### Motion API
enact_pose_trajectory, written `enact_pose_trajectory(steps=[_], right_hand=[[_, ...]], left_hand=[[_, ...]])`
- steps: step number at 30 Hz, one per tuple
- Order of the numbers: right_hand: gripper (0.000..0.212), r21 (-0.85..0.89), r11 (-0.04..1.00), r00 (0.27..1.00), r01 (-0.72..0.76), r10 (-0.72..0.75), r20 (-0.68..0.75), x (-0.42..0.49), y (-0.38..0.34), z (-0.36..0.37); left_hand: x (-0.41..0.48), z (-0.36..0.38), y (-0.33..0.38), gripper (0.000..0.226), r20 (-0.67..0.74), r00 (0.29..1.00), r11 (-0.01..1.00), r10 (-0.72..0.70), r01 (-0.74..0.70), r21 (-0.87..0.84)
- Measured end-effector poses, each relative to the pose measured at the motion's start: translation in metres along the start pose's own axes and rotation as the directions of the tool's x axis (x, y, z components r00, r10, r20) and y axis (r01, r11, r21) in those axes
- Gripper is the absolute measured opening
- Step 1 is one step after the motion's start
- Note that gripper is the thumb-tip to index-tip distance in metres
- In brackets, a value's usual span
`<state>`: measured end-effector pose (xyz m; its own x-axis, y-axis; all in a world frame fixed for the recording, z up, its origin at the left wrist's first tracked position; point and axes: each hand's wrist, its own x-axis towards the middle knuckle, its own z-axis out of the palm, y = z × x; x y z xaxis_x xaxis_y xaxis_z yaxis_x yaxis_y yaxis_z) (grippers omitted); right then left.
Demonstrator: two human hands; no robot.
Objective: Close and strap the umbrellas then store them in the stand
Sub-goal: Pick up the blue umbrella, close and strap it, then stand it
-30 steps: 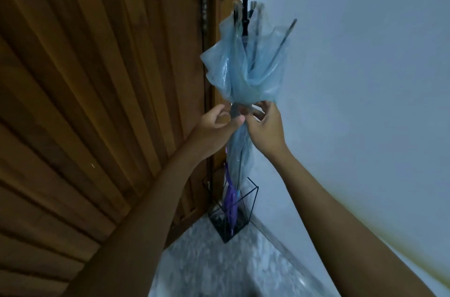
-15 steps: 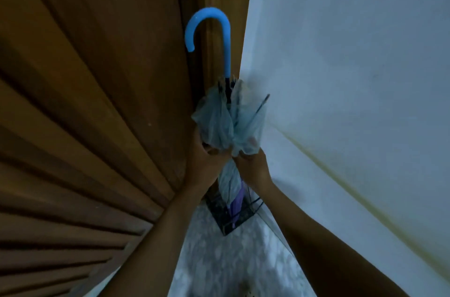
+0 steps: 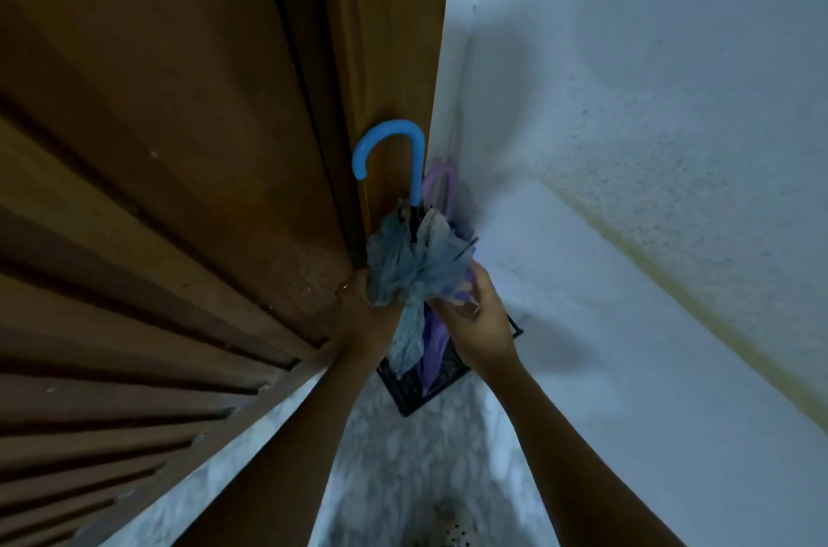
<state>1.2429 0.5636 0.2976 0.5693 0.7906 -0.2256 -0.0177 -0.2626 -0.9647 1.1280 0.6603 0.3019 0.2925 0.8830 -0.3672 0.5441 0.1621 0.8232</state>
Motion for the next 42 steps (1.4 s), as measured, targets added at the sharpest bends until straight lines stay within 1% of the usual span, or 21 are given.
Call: enact_pose_trajectory(steps=[1,3,5,6,7,9,11,13,15,19,21,22,24,27,30,32,33,35,36,39,42], right_hand=[[0.053,-0.014,1.000,1.000,0.004,-0.004,-0.016,0.002,0.009,0.000],[0.040,-0.072,0.997,1.000,0.004,-0.005,-0.007,0.006,0.010,0.001],[0.029,-0.100,0.995,0.999,-0.008,0.004,-0.042,0.013,0.010,0.001],[0.025,-0.145,0.989,0.999,0.005,-0.011,-0.043,0.015,0.009,0.001],[0.023,-0.184,0.983,0.998,0.006,-0.017,-0.058,0.017,0.007,0.001],[0.020,-0.242,0.970,0.996,0.000,-0.020,-0.081,0.020,0.009,0.002],[0.018,-0.250,0.968,0.996,0.001,-0.022,-0.082,0.018,0.010,0.004],[0.020,-0.259,0.966,0.996,0.018,-0.041,-0.082,0.013,0.008,0.005],[0.023,-0.272,0.962,0.996,0.032,-0.053,-0.070,0.007,0.006,0.006],[0.026,-0.290,0.957,0.999,0.022,-0.031,-0.026,-0.003,0.006,0.010],[0.027,-0.282,0.959,1.000,-0.009,0.001,-0.029,-0.006,0.007,0.012],[0.027,-0.269,0.963,0.999,-0.028,0.018,-0.039,-0.006,0.008,0.012],[0.027,-0.259,0.965,0.999,-0.039,0.028,-0.047,-0.003,0.010,0.011],[0.028,-0.287,0.958,0.999,-0.015,0.002,-0.047,0.001,0.012,0.009],[0.027,-0.289,0.957,0.999,0.004,-0.017,-0.044,-0.001,0.010,0.010],[0.018,-0.296,0.955,1.000,0.012,-0.018,-0.018,-0.009,0.004,0.013],[0.014,-0.302,0.953,0.999,0.036,-0.039,-0.002,-0.015,-0.001,0.016],[0.013,-0.330,0.937,0.993,0.112,-0.112,0.018,-0.028,-0.010,0.023],[0.013,-0.335,0.932,0.991,0.136,-0.134,0.027,-0.033,-0.013,0.025],[0.010,-0.326,0.935,0.990,0.142,-0.139,0.035,-0.044,-0.019,0.030],[0.010,-0.332,0.937,0.994,0.106,-0.110,0.008,-0.044,-0.014,0.026]], left_hand=[[0.000,0.002,-0.001,0.050,0.008,1.000,1.000,0.005,-0.005,-0.002],[0.004,0.009,-0.007,0.042,-0.014,0.999,0.996,0.051,-0.052,-0.076],[0.011,0.015,-0.018,0.039,-0.071,0.995,0.994,0.074,-0.079,-0.077],[0.015,0.019,-0.022,0.040,-0.067,0.994,0.993,0.086,-0.092,-0.079],[0.017,0.019,-0.023,0.042,-0.044,0.995,0.994,0.086,-0.089,-0.064],[0.016,0.016,-0.021,0.039,-0.025,0.996,0.996,0.090,-0.089,0.028],[0.011,0.014,-0.020,0.037,-0.027,0.991,0.991,0.130,-0.129,0.035],[0.003,0.012,-0.022,0.046,-0.057,0.974,0.975,0.217,-0.219,-0.034],[-0.002,0.008,-0.027,0.049,-0.102,0.958,0.962,0.266,-0.270,-0.028],[-0.012,0.002,-0.034,0.052,-0.077,0.960,0.960,0.270,-0.275,-0.051],[-0.011,0.004,-0.033,0.048,-0.050,0.957,0.957,0.287,-0.288,-0.016],[-0.008,0.006,-0.034,0.047,-0.033,0.964,0.965,0.264,-0.264,0.010],[-0.004,0.010,-0.034,0.048,-0.018,0.986,0.986,0.165,-0.165,0.037],[-0.001,0.018,-0.038,0.039,-0.041,0.953,0.954,0.301,-0.301,0.015],[-0.011,0.014,-0.035,0.032,-0.145,0.931,0.942,0.335,-0.335,0.024],[-0.023,0.006,-0.033,0.023,-0.202,0.914,0.935,0.353,-0.349,0.056],[-0.028,0.001,-0.031,0.020,-0.211,0.923,0.947,0.320,-0.317,0.052],[-0.041,-0.009,-0.027,0.021,-0.213,0.962,0.984,0.170,-0.176,-0.007],[-0.046,-0.012,-0.026,0.023,-0.227,0.966,0.990,0.126,-0.137,-0.033],[-0.060,-0.020,-0.022,0.022,-0.246,0.964,0.993,0.100,-0.111,-0.030],[-0.058,-0.016,-0.019,0.022,-0.175,0.981,0.996,0.079,-0.086,-0.032]])
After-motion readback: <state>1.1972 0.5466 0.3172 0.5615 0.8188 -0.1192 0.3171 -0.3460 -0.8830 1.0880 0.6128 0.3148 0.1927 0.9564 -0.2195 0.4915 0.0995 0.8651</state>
